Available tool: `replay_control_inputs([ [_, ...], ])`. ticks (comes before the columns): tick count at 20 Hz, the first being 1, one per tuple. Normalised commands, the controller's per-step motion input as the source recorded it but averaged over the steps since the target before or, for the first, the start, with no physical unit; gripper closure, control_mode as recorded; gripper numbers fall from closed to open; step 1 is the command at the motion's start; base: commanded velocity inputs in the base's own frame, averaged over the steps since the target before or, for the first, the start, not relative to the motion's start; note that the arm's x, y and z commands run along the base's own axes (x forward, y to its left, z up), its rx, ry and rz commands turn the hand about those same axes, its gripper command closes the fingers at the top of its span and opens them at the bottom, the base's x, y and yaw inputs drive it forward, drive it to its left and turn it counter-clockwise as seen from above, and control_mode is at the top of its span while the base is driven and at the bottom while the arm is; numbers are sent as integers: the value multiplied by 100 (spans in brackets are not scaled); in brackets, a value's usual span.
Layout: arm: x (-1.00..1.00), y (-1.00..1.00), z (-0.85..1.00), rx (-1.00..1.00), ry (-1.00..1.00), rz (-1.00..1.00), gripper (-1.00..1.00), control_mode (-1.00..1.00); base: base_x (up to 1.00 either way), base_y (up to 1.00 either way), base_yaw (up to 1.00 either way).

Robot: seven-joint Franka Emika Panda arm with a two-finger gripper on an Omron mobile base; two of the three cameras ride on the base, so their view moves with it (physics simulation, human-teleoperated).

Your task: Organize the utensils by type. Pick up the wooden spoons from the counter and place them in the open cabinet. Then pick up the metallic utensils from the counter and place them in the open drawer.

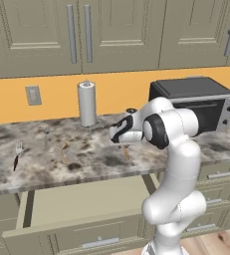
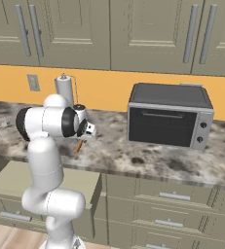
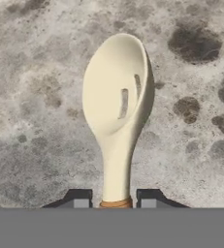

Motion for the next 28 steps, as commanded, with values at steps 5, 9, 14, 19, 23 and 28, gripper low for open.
replay_control_inputs([
  [5, -2, 8, 59, 3, -3, -2, 100, -100, 0, 0, 0],
  [9, -24, -20, 100, 5, -2, 0, 100, -100, 0, 0, 0],
  [14, -81, -33, 99, 8, -7, -3, 100, -100, 0, 0, 0],
  [19, -100, -25, 78, 2, -12, -6, 100, -100, 0, 0, 0],
  [23, -100, -7, 64, 0, -3, 0, 100, -100, 0, 0, 0],
  [28, -96, 0, 71, -2, 8, 0, 100, -100, 0, 0, 0],
])
